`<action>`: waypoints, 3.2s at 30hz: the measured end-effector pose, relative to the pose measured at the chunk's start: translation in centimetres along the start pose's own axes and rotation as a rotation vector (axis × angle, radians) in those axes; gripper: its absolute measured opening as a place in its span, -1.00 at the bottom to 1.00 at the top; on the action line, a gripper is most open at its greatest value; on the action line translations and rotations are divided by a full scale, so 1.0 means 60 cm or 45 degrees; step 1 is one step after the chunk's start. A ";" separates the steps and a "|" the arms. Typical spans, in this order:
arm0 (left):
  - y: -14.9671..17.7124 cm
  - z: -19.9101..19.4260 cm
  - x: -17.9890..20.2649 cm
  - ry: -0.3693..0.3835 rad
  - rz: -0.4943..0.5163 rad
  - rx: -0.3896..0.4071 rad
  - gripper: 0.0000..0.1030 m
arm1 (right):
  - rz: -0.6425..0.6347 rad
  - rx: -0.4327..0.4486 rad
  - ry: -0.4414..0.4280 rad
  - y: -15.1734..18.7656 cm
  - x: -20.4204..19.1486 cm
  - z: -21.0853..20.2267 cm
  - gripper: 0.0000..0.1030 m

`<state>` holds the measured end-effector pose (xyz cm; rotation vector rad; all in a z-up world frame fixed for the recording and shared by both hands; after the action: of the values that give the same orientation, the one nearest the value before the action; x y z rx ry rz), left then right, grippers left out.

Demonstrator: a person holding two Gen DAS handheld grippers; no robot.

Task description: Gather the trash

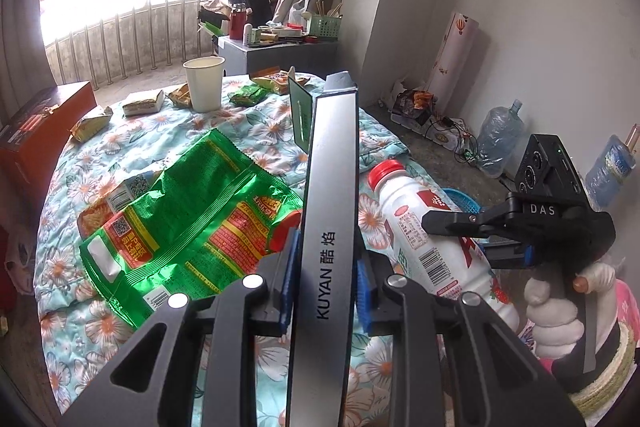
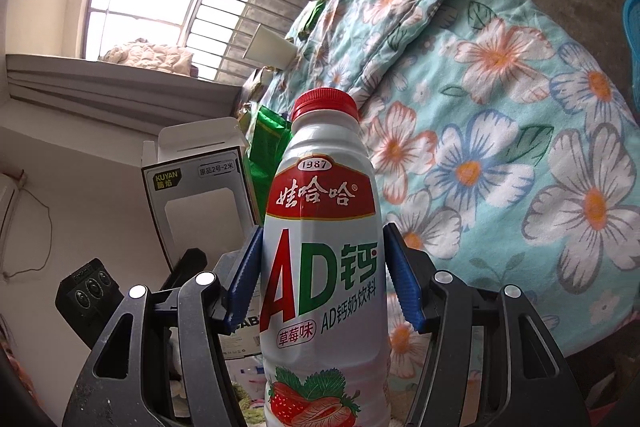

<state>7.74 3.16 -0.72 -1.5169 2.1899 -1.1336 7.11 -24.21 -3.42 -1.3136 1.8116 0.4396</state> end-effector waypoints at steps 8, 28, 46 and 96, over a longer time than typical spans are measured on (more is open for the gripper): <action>-0.038 -0.010 0.036 0.116 0.061 0.028 -0.54 | 0.051 0.128 -0.092 0.003 0.025 -0.071 0.09; -0.192 0.401 0.406 0.693 0.211 -0.576 -0.54 | 0.717 0.742 -0.016 -0.005 0.394 -0.368 0.09; -0.208 0.516 0.377 0.672 -0.007 -0.486 0.20 | 1.079 0.798 0.092 -0.013 0.613 -0.351 0.42; -0.010 0.037 -0.466 -0.015 -0.753 0.080 0.04 | 0.140 -0.207 0.039 0.021 -0.073 0.241 -0.59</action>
<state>21.43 26.58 -7.92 -2.2093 1.7118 -1.3221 12.48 -11.08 -8.76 -1.3400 1.9130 0.6412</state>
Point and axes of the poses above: each gripper's, at about its wrist camera, not at the fingertips, and z roughly the way its jaws point, x to its right, y to its underside, the point moved 2 cm from there along z, roughly the way its jaws point, and after that the axes turned 5 degrees about y, right-handed, at the moved point
